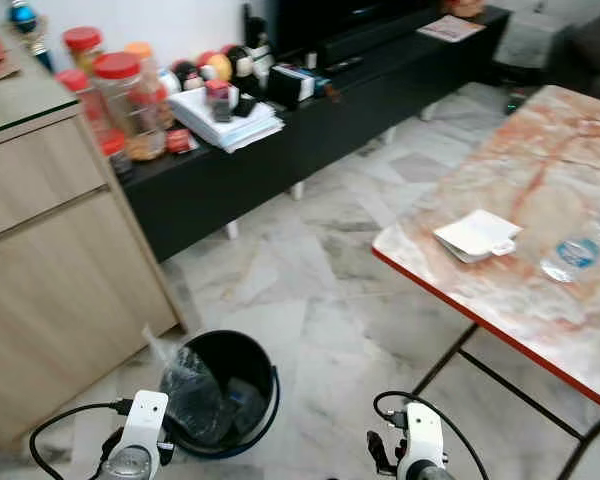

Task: Picking trash to rubbish bin

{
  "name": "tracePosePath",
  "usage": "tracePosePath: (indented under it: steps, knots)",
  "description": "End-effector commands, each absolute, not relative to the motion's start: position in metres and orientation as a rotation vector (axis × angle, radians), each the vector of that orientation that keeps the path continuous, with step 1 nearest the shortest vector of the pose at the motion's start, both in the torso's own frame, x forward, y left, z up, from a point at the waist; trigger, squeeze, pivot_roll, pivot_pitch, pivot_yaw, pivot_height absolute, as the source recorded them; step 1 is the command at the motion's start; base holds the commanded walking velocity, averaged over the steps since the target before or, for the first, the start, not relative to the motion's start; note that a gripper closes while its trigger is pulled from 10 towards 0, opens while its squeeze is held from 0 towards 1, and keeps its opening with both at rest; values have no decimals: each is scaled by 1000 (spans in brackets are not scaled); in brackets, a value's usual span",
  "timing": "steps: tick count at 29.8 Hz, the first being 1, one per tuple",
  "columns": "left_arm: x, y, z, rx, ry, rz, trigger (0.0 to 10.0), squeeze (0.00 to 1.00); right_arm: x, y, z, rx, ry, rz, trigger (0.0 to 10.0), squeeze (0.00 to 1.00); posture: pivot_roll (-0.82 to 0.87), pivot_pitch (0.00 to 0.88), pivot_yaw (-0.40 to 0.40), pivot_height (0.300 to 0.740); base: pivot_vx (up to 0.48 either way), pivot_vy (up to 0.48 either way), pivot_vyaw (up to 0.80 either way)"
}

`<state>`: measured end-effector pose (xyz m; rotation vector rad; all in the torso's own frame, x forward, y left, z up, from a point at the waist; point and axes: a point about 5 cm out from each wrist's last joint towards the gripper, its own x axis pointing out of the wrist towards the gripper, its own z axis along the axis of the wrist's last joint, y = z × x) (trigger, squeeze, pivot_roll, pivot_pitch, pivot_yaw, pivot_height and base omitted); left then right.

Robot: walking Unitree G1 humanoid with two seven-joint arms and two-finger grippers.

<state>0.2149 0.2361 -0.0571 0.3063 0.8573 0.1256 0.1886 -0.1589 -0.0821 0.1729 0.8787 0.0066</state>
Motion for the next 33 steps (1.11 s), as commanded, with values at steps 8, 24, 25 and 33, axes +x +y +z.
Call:
tracePosePath:
  steps: [8,24,25,33]
  knots:
    - [215,237,-57,373,863,107,10000,0,181,-159,-86,174,910,-4,10000,0,88,52,-10,740,0,-141,-772]
    - [214,236,-58,367,866,103,10000,0,182,-158,-86,181,908,-5,10000,0,88,74,-16,740,0,-116,-775]
    - [214,236,-58,366,866,104,10000,0,182,-157,-86,182,909,-5,10000,0,87,75,-16,740,0,0,-775]
    - [215,236,-58,359,865,105,10000,0,180,-158,-86,185,913,-10,10000,0,86,80,-16,740,0,0,-765]
